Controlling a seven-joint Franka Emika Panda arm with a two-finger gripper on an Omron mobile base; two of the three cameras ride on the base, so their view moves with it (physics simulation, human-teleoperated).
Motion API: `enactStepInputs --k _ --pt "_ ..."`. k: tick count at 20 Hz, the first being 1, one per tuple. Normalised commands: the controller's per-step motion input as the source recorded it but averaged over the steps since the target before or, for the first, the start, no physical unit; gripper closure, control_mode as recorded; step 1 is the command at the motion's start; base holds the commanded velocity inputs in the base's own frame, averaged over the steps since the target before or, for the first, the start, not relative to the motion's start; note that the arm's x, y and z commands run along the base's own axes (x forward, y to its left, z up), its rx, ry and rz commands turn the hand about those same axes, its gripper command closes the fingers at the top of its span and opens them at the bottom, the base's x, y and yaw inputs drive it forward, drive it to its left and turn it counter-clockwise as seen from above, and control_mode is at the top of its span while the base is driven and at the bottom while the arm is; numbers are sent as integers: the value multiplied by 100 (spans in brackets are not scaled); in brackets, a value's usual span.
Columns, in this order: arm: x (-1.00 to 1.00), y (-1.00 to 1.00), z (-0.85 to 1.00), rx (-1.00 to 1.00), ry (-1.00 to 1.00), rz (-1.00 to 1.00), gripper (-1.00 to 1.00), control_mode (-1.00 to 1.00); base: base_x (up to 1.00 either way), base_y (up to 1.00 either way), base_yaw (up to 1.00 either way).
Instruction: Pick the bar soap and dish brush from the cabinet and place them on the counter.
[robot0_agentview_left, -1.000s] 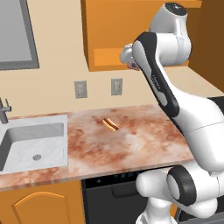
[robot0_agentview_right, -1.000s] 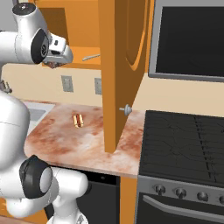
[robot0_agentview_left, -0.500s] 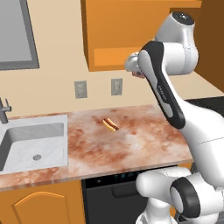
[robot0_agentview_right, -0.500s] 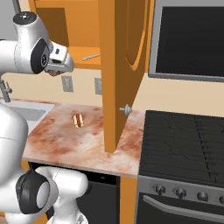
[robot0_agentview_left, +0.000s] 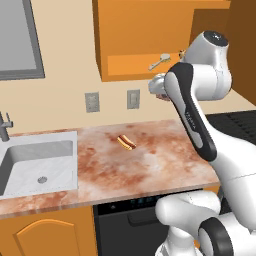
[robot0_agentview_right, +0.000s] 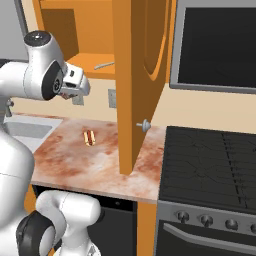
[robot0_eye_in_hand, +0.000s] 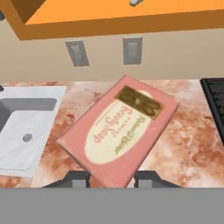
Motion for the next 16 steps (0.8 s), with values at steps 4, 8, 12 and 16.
enactStepInputs --k 4,8,12,16 --pt "0 -14 -36 2 1 -2 100 -100 0 0 0" --pt "0 -9 -33 3 2 -3 100 -100 0 0 0" --pt "0 -6 -31 7 0 -2 100 -100 0 0 0" --pt "0 -7 -34 6 0 -2 100 -100 0 0 0"
